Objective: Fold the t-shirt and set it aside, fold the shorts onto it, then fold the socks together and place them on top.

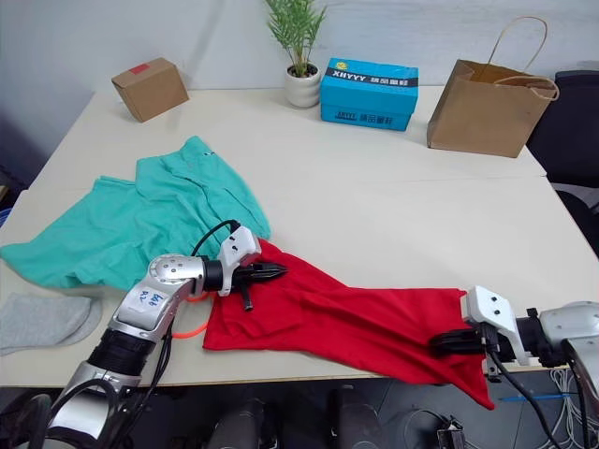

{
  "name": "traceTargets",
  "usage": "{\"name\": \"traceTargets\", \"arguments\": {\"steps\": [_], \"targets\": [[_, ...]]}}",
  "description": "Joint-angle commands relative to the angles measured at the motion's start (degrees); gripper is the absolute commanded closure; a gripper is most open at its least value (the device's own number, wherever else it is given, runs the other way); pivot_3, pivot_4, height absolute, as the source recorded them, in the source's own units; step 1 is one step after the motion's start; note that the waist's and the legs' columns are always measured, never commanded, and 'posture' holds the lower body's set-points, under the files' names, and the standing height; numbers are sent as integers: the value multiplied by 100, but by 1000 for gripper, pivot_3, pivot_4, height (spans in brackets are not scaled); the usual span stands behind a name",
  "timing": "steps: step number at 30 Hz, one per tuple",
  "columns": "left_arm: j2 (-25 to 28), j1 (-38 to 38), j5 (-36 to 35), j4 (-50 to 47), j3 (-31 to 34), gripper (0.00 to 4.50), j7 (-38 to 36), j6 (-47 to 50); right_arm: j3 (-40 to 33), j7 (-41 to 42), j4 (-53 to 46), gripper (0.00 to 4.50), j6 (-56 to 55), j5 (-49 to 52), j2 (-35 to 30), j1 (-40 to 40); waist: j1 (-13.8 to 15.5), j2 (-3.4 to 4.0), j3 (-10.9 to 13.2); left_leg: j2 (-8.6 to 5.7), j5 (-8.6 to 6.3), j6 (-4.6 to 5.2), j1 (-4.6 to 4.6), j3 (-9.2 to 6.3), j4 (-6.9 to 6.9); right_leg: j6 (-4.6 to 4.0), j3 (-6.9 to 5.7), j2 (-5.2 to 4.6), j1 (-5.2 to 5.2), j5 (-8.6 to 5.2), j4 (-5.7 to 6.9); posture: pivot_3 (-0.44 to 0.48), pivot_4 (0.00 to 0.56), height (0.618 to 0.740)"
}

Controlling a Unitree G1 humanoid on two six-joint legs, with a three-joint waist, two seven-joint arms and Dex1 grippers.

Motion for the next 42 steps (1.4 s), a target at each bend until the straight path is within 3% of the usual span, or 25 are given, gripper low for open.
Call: {"name": "traceTargets", "arguments": {"steps": [1, 5, 12, 19, 22, 26, 32, 37, 42], "targets": [[75, 60, 19, 64, 142, 4480, 84, -19, -913, -115, -854, 4500, 65, 564, 304, 729, 44, -4, -2, 1, 0, -3, -1, -13, -2, 1, -5, 4, 3, -3, -5, 0, 150, 740], [45, 87, -16, 38, 180, 4480, 81, -58, -607, -657, -1027, 4500, 63, 620, 699, 121, -42, -6, -2, 2, 0, -3, 4, -12, 2, 6, -4, 3, 13, 1, -9, 0, 150, 740], [-30, 57, -99, -179, 127, 4480, -13, 43, 1029, -1505, -536, 4500, -196, -465, 1581, -1411, -5, -6, -3, 4, 7, -12, -2, -17, -3, -11, -10, 7, 2, 1, 1, 0, 150, 740], [-5, 84, -83, -282, 156, 4480, 19, 157, 2059, -1743, -416, 4500, -428, -1034, 2099, -1793, -7, -5, -3, 2, 5, -8, -16, -13, 0, -7, -14, 4, -7, -4, -4, 0, 150, 740], [48, 187, -69, -358, 175, 4480, 52, 227, 2194, -1877, -613, 4500, -379, -1041, 2246, -1675, -10, -5, -3, 2, 5, -9, -14, -13, 2, -7, -14, 3, -7, -4, 3, 0, 150, 740], [95, 240, -61, -407, 264, 4480, 154, 282, 2202, -1673, -947, 4500, -493, -975, 1978, -1168, 0, -5, -3, 2, 5, -9, -14, -13, 0, -7, -14, 3, -7, -4, 1, 0, 150, 740], [414, 95, -623, -717, 635, 4480, -331, 465, 1335, -1525, -1378, 4500, -349, 155, 1890, -507, -26, -9, -4, 3, 5, -8, -9, -14, 1, -7, -14, 4, -1, -4, 3, 0, 150, 740], [649, 251, -1166, -1021, 815, 4480, -1025, 256, 1478, -2183, -1165, 4500, -111, -180, 2159, -1001, -36, -10, -4, 5, 6, -11, -3, -13, 0, -8, -13, 5, -1, -4, 7, 0, 150, 740], [919, 658, -887, -1172, 530, 4480, -1056, 172, 2052, -2968, -670, 4500, -104, -1079, 2575, -1454, -26, -10, -4, 4, 5, -15, -8, -13, -4, -14, -13, 5, -8, -7, 6, 0, 150, 740]]}}
